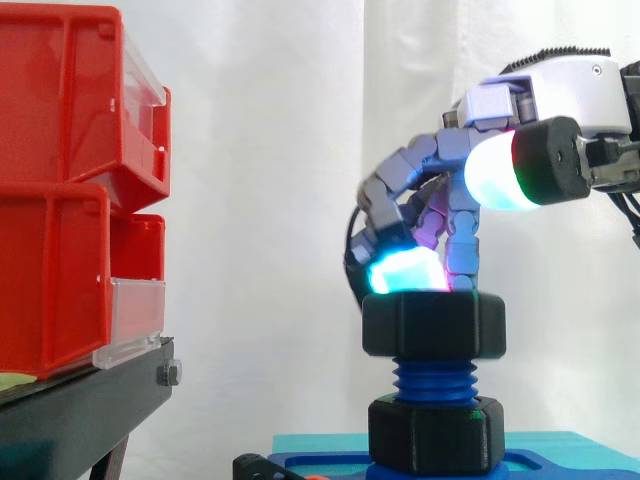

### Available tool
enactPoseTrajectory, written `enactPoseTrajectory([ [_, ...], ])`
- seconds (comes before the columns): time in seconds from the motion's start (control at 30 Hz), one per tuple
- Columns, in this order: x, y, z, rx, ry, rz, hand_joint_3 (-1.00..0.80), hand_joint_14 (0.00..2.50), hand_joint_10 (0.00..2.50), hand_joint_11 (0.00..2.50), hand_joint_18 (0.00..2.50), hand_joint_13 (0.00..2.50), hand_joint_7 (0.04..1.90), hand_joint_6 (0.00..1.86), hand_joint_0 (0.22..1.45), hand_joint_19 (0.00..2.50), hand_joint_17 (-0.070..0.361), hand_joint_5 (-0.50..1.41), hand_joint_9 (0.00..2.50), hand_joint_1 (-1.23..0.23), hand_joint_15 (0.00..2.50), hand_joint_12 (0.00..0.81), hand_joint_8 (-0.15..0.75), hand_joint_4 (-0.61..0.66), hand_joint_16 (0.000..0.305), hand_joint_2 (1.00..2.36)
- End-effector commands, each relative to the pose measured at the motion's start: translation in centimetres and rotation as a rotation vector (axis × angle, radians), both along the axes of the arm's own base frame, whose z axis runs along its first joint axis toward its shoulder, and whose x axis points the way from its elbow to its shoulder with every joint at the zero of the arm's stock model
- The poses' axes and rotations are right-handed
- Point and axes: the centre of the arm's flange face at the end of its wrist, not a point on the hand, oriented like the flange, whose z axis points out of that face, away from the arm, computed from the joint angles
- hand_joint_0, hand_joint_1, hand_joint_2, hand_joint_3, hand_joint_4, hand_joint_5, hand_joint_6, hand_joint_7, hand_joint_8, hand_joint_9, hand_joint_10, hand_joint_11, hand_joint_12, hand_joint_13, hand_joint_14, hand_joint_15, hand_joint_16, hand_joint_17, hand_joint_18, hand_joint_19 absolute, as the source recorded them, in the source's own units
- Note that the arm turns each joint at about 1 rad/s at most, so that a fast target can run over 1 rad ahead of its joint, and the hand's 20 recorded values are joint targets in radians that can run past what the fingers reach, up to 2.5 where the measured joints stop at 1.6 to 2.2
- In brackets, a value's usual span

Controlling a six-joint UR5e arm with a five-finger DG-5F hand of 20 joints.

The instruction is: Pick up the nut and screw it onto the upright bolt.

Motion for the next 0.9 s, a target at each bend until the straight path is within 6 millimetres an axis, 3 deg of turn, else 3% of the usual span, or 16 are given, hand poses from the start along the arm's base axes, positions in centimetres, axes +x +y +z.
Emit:
enactPoseTrajectory([
  [0.0,-0.3,-1.1,0.0,-0.007,0.006,0.000,-0.50,0.00,0.00,0.00,0.55,0.97,1.16,0.69,0.53,0.00,0.029,0.04,1.44,-0.19,0.00,0.196,0.286,0.09,0.013,1.00],
  [0.1,-0.3,-1.5,0.3,-0.007,0.001,0.003,-0.50,0.00,0.00,0.00,0.56,0.98,1.17,0.68,0.52,0.00,0.029,0.04,1.44,-0.18,0.00,0.197,0.294,0.10,0.013,1.00],
  [0.13,-0.2,-1.9,1.3,-0.008,-0.012,0.006,-0.50,0.00,0.00,0.00,0.56,0.97,1.20,0.66,0.52,0.00,0.029,0.04,1.43,-0.18,0.00,0.197,0.291,0.11,0.013,1.00],
  [0.3,0.0,-2.4,3.2,-0.011,-0.022,0.000,-0.50,0.00,0.00,0.02,0.51,0.91,1.50,0.50,0.51,0.00,0.035,0.03,1.33,-0.16,0.00,0.221,0.308,0.16,0.016,1.00],
  [0.4,0.0,-2.2,4.5,-0.016,-0.020,0.002,-0.50,0.00,0.00,0.00,0.50,0.90,1.44,0.50,0.51,0.00,0.037,0.01,1.30,-0.15,0.00,0.226,0.307,0.18,0.017,1.00],
  [0.6,0.3,-1.4,4.7,-0.016,-0.026,0.009,-0.50,0.00,0.00,0.01,0.46,0.85,1.05,0.50,0.50,0.00,0.047,-0.05,1.21,-0.13,0.00,0.247,0.295,0.27,0.021,1.00],
  [0.77,0.7,-0.4,4.8,-0.014,-0.044,0.005,-0.50,0.00,0.00,0.00,0.46,0.82,0.92,0.50,0.50,0.00,0.052,-0.08,1.15,-0.13,0.00,0.259,0.295,0.27,0.023,1.00],
  [0.87,1.2,1.1,4.8,0.004,-0.058,-0.004,-0.50,0.00,0.00,0.00,0.43,0.78,0.85,0.50,0.50,0.00,0.055,-0.10,1.08,-0.13,0.00,0.266,0.290,0.25,0.025,1.00],
])
